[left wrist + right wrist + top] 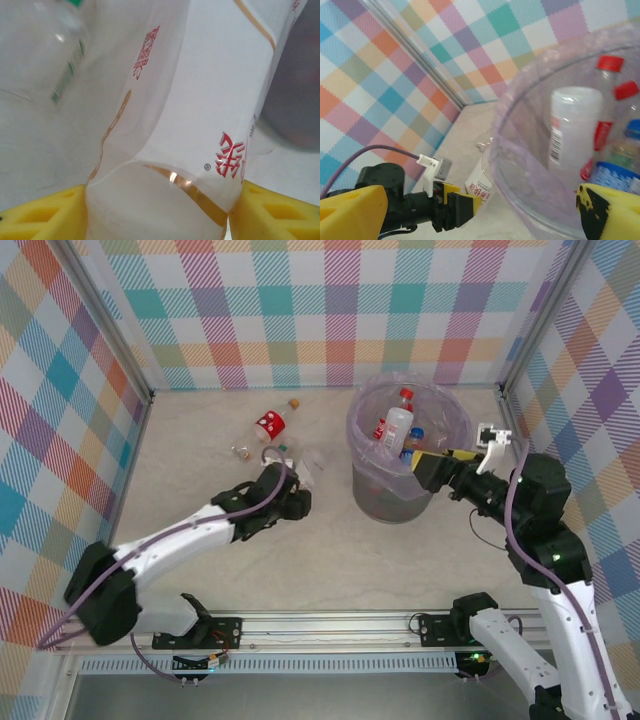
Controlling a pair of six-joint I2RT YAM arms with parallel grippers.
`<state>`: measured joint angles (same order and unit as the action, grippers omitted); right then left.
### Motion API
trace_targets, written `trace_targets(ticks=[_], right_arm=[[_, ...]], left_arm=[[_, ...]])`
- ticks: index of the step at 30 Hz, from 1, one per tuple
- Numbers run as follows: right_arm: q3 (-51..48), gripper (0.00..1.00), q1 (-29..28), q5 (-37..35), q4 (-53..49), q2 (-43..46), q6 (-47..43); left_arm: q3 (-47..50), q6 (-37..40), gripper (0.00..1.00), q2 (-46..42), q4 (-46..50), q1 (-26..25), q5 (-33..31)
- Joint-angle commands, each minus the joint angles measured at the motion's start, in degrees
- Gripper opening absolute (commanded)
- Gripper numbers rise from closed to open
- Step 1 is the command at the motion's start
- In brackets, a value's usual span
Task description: Put the plastic bottles in the bin
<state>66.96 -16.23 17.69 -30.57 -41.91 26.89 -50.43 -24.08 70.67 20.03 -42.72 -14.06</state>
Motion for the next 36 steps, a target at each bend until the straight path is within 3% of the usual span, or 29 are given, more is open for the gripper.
trace_targets(ticks=[1,5,7,10,16,25,36], right_arm=[[4.0,0.97,-4.2,0.4,2.3,-5.7,-0.9],[10.2,0.97,-18.4,-6.7,5.9,-16.8,-4.8],[13.5,0.98,-21.1,-5.9,7.3,-22.3,-4.8],[17.5,1.00,-22.2,-2.0,10.1,-29.1,-2.6],[21.4,0.99,-23.6,2.8,13.0,-37.0,-0.1],[22.3,0.97,-23.8,7.0,14.2,-41.8,2.3],[23.6,0.95,-23.8,6.4,10.8,-44.1,1.2]], left_arm=[[4.1,1.9,0.62,-10.8,-4.6,0.0,-4.4],[5.1,3.9,0.60,-21.6,-6.9,0.1,-2.5],[4.3,4.0,0.61,-23.7,-6.7,0.1,1.2],[4.7,3.3,0.61,-26.2,-8.3,0.1,6.2],[6.1,0.7,0.61,-26.1,-12.6,0.0,10.3],[4.6,-0.6,0.60,-23.2,-14.7,0.0,12.8],[4.9,-2.5,0.59,-22.7,-18.4,-0.2,13.5]])
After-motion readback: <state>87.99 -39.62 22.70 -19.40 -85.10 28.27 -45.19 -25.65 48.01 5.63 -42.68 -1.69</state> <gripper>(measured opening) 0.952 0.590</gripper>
